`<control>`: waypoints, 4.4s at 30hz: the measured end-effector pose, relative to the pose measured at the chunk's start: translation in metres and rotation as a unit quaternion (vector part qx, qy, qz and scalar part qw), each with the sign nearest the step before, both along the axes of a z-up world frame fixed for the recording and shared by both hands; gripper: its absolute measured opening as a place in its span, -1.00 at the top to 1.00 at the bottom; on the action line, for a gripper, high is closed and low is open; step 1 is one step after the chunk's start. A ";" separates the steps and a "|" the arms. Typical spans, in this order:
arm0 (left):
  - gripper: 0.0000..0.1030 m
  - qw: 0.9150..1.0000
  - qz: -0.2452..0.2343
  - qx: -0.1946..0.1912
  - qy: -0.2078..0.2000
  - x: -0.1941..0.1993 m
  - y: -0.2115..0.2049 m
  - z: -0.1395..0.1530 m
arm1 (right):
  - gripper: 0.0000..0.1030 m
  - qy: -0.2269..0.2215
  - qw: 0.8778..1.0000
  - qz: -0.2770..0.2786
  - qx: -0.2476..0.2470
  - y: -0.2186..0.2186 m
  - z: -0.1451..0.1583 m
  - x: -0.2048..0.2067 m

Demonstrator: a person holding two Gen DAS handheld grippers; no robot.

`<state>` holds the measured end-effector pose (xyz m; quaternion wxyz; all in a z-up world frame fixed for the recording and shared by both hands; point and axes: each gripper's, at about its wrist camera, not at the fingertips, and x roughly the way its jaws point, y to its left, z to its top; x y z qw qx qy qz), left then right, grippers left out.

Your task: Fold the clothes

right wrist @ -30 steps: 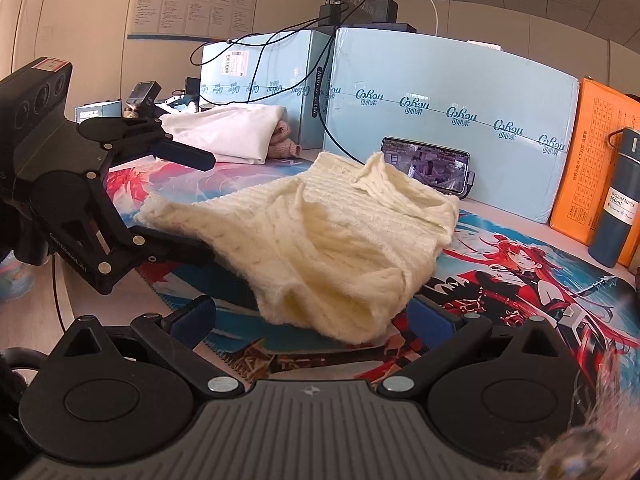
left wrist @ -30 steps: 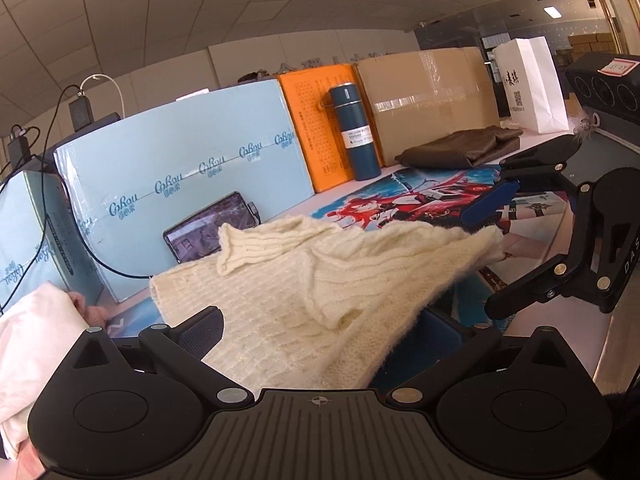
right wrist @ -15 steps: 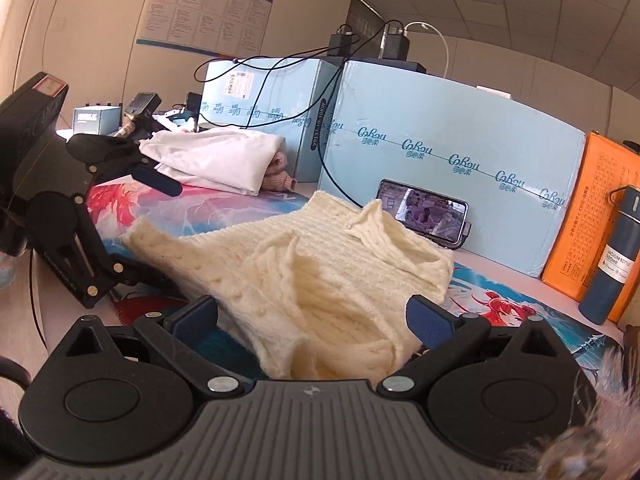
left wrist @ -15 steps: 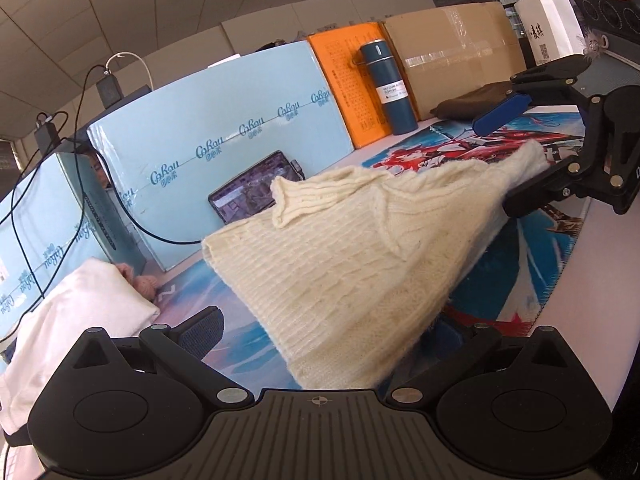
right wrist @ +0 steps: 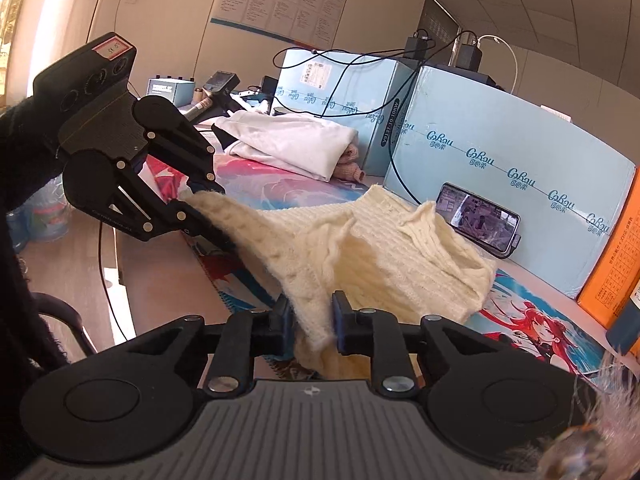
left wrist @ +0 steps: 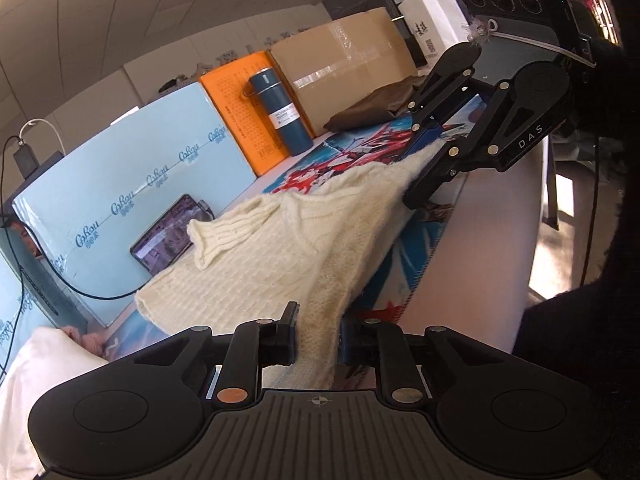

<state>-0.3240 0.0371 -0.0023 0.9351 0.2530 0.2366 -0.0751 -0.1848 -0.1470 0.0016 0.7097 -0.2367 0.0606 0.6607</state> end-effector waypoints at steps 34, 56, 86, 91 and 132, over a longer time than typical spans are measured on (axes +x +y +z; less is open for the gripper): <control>0.63 0.921 0.218 -0.314 -0.071 0.149 0.152 0.013 | 0.58 -0.003 0.971 -0.216 0.099 0.146 0.010 0.140; 0.56 0.903 0.288 -0.310 -0.067 0.161 0.170 0.004 | -0.39 0.436 0.882 -0.163 0.073 0.107 -0.005 0.159; -1.00 0.962 0.151 -0.227 0.019 0.166 0.100 -0.001 | -0.67 0.494 0.837 -0.206 0.114 0.094 -0.015 0.183; -1.00 0.959 0.155 -0.233 0.039 0.171 0.103 -0.004 | -0.71 0.480 0.844 -0.204 0.123 0.093 -0.012 0.179; -1.00 0.863 0.293 -0.412 -0.012 0.162 0.188 -0.011 | -1.00 0.576 0.764 -0.285 0.048 0.023 -0.001 0.137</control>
